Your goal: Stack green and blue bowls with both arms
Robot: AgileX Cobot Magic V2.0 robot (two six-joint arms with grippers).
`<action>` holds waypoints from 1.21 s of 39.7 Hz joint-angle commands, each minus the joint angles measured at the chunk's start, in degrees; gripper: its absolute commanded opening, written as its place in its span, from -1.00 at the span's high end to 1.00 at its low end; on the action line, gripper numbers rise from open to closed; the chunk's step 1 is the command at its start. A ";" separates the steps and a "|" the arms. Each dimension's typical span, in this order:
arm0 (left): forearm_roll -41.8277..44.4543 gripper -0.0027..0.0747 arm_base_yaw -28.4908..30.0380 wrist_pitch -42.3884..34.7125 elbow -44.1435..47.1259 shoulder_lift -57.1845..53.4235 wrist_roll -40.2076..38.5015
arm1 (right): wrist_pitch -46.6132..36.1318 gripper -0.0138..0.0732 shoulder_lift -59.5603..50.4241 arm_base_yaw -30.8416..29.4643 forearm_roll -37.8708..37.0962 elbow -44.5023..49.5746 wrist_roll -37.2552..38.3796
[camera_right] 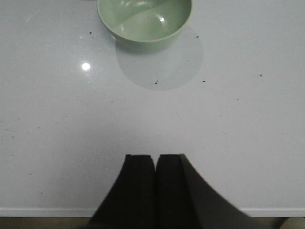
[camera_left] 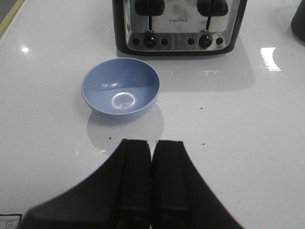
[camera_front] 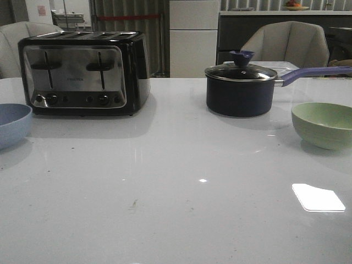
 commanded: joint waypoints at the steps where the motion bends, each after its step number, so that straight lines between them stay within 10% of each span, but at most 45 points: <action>1: -0.30 0.65 -0.07 -5.00 -2.04 1.44 -0.33 | -3.16 0.51 0.52 -0.24 -1.54 -1.97 0.14; 13: -0.30 -0.43 -0.07 -5.27 -2.04 2.44 -0.33 | -3.21 -0.46 0.52 -0.24 -2.29 -1.97 0.14; 48: -0.30 -0.44 -0.07 -5.38 -2.04 2.44 -0.33 | 3.19 -0.43 23.38 -7.66 -1.08 -18.04 0.05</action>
